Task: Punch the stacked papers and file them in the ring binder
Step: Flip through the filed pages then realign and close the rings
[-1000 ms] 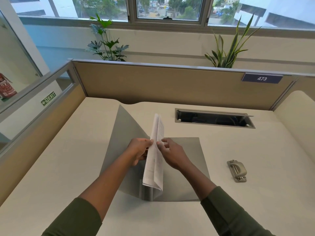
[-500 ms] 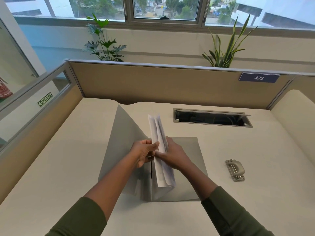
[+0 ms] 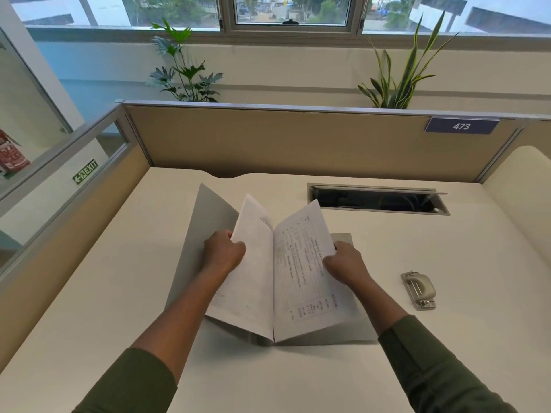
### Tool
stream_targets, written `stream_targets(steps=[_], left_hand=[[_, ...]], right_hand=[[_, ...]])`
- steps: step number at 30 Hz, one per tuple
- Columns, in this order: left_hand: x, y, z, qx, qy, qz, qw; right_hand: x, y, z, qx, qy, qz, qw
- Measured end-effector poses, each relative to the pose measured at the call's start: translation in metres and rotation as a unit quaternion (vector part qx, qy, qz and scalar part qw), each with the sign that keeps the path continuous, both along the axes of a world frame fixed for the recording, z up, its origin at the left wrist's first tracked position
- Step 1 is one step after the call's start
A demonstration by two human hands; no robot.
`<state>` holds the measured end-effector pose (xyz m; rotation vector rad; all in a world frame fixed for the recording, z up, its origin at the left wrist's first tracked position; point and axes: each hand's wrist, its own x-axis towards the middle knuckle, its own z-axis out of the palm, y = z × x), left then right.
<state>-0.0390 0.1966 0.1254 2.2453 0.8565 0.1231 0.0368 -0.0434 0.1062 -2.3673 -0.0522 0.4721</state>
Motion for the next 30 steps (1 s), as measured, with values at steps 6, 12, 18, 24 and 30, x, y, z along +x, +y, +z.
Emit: stream_targets(steps=[6,12,18,24,30], left_hand=[[-0.010,0.013,-0.013,0.086,0.033,0.016,0.996],[-0.014,0.024,-0.015,0.075,0.037,0.021,0.996],[-0.018,0.030,-0.013,0.012,0.025,0.019,0.999],[-0.008,0.023,-0.005,-0.103,-0.007,0.007,0.995],[0.009,-0.013,0.009,-0.236,-0.027,-0.037,0.971]], right_hand=[[0.001,-0.030,-0.031,-0.001,0.025,-0.049,0.998],[0.000,-0.050,-0.061,0.008,0.046,-0.085,0.995],[0.001,-0.053,-0.080,-0.001,0.054,-0.100,0.994],[-0.003,-0.032,-0.066,-0.081,-0.054,-0.118,0.988],[-0.011,0.015,-0.011,0.056,-0.052,0.029,0.997]])
